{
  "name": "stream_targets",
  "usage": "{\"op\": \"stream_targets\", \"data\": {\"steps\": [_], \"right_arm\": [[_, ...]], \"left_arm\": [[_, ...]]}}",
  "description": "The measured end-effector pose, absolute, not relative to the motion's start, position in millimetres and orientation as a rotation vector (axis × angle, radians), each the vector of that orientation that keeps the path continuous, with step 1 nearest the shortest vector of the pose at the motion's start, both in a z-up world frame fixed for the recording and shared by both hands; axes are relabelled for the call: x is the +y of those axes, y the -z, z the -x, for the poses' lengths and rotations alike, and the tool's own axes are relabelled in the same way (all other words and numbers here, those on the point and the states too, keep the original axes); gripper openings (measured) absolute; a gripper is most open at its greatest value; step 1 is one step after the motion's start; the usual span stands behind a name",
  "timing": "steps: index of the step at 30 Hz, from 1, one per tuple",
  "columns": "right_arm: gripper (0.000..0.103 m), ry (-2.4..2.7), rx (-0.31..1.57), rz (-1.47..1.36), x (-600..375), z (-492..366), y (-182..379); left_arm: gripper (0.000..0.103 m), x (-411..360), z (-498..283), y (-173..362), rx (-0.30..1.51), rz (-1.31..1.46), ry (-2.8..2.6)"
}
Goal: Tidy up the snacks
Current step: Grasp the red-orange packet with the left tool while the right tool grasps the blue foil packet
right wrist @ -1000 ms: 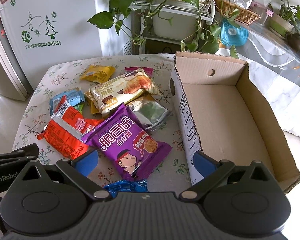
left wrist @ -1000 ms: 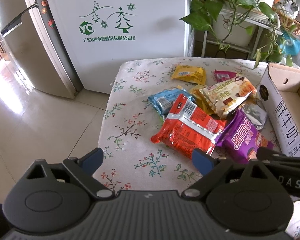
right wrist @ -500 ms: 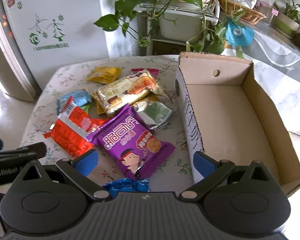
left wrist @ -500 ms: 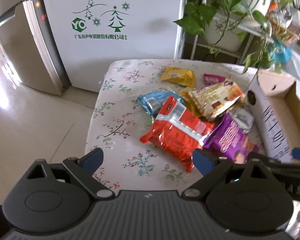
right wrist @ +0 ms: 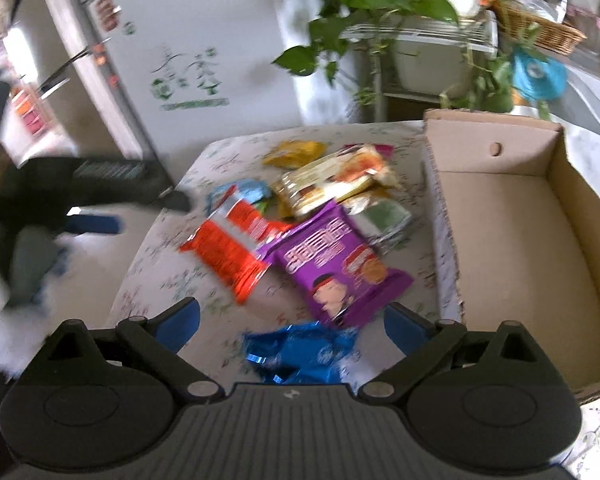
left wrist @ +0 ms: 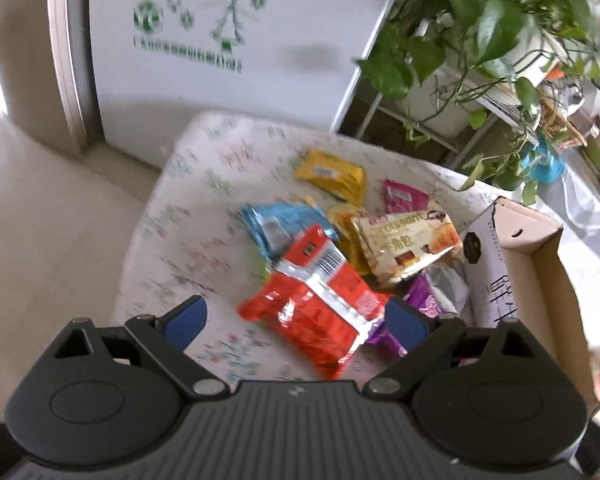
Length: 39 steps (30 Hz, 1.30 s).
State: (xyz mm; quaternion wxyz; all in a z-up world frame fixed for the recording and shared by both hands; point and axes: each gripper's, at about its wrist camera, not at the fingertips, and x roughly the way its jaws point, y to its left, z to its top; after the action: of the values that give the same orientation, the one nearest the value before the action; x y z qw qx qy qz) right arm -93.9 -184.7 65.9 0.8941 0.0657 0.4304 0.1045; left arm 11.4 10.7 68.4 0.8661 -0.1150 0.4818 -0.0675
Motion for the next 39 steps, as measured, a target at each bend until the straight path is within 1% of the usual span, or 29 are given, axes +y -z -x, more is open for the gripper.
{"op": "stream_targets", "data": {"steps": [4, 12, 20, 27, 31, 33, 36, 39], "right_arm": [[0.095, -0.236, 0.923, -0.117, -182.2, 97.7, -56.3], [0.087, -0.245, 0.993, -0.135, -182.3, 95.9, -40.1], [0.081, -0.267, 1.070, -0.158, -176.5, 90.3, -23.6], [0.081, -0.296, 1.100, -0.190, -174.3, 89.7, -21.7], [0.088, -0.289, 1.100, -0.212, -176.1, 88.1, -24.6], [0.089, -0.281, 1.101, -0.222, -177.3, 86.1, -23.3], [0.089, -0.266, 1.115, -0.253, -180.9, 80.9, -19.1], [0.089, -0.248, 1.118, -0.261, -181.7, 77.5, -17.2]], "left_arm": [[0.095, 1.0, -21.9, -53.4, 1.039, 0.292, 0.119], [0.096, -12.6, -45.5, -36.3, 1.029, 0.320, 0.051], [0.097, -17.9, -53.9, -10.8, 1.057, 0.267, 0.015], [0.097, -0.1, -40.6, -13.6, 1.080, 0.229, 0.006], [0.097, 18.9, -32.3, -22.0, 1.078, 0.287, 0.040], [0.097, 24.5, -28.0, -24.5, 1.080, 0.295, 0.050], [0.097, 24.7, -20.5, -27.3, 1.048, 0.276, 0.075], [0.097, 11.5, -16.7, -29.8, 1.024, 0.186, 0.141]]}}
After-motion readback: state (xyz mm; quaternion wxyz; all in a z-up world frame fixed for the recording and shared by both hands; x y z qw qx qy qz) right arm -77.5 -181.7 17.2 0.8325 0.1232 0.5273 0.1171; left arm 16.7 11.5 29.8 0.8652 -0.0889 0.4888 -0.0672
